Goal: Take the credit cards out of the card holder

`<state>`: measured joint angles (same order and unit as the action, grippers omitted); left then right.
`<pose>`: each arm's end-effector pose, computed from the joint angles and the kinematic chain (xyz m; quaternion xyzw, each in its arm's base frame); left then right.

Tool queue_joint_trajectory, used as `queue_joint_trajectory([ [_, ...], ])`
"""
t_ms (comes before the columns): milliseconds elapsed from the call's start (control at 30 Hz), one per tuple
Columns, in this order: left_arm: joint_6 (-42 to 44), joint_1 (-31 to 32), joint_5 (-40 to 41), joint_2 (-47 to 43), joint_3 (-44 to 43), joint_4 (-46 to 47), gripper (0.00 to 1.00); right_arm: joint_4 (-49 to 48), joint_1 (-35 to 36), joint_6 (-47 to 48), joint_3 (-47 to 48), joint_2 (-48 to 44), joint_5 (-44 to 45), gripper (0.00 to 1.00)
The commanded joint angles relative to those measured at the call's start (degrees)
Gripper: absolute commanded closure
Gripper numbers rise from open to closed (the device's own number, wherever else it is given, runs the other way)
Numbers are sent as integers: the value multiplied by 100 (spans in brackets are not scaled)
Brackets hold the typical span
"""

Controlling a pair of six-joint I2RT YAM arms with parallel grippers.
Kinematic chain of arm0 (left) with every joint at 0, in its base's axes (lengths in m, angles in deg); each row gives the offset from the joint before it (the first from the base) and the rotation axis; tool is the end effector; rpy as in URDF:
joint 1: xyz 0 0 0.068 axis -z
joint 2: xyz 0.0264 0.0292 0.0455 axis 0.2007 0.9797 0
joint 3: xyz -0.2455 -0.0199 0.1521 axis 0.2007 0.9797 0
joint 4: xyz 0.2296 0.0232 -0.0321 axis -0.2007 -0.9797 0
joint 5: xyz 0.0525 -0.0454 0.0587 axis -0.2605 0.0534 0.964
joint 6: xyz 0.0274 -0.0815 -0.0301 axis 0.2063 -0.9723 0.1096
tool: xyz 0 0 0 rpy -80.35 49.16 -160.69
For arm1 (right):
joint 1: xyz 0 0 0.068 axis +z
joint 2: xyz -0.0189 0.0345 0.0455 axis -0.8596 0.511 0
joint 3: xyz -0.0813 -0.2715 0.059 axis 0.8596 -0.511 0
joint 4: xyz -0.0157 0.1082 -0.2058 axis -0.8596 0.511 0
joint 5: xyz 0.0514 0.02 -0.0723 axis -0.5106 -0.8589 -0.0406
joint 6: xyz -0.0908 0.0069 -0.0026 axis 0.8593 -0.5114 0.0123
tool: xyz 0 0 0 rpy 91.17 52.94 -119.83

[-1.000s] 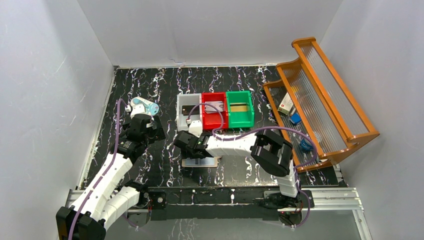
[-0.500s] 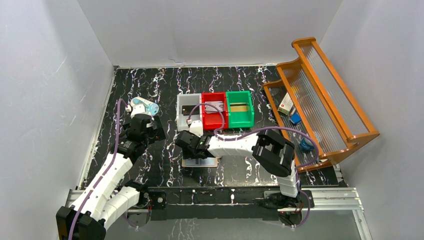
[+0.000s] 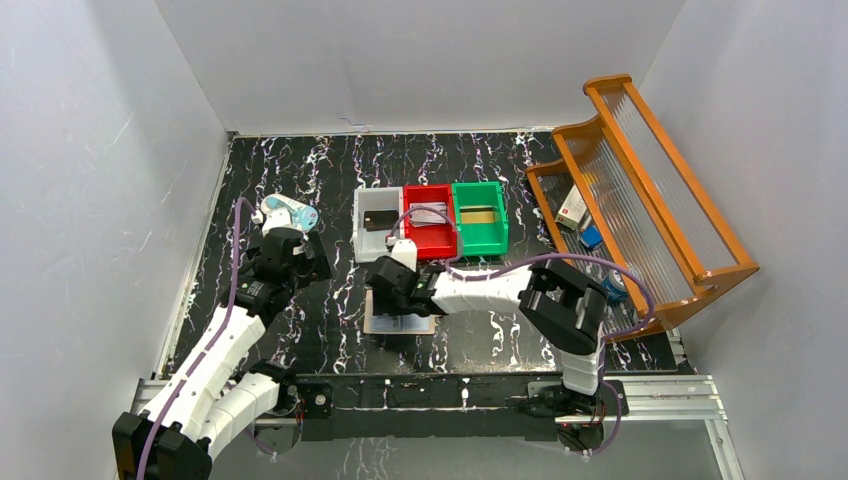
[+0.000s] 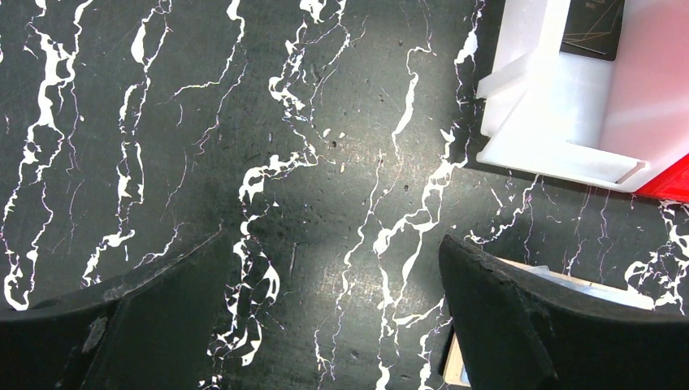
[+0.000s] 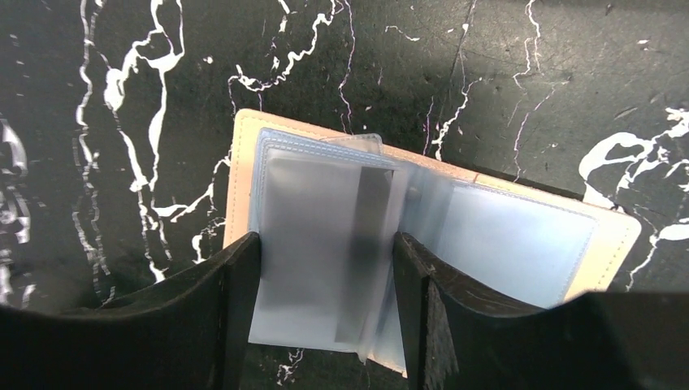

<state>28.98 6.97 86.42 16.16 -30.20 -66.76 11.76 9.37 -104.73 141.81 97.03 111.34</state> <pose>0.1762 -0.0286 0.2566 -0.1338 0.8749 -0.0143 0.4653 0.1758 0.3651 0.1708 -0.0607 0.9351 0.1743 0.3027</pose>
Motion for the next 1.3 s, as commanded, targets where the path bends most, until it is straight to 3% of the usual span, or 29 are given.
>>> queue_joint_trajectory([
  [0, 7, -26, 21, -60, -23, -39, 2, -1203, -200, -378, -838, 196, -1191, 38],
  [200, -1, -26, -36, -28, -10, -36, 2, -1548, -325, -427, -1084, 169, -1561, 35],
  [467, 7, -26, -36, -8, -18, -35, 2, -1281, -325, -397, -933, 293, -1502, 37],
  [733, 6, -26, -54, 5, -19, -35, 2, -894, -325, -319, -722, 317, -1297, 29],
  [1267, 15, -21, -62, -11, -24, -35, 2, -68, -177, -39, -47, 547, -850, 28],
])
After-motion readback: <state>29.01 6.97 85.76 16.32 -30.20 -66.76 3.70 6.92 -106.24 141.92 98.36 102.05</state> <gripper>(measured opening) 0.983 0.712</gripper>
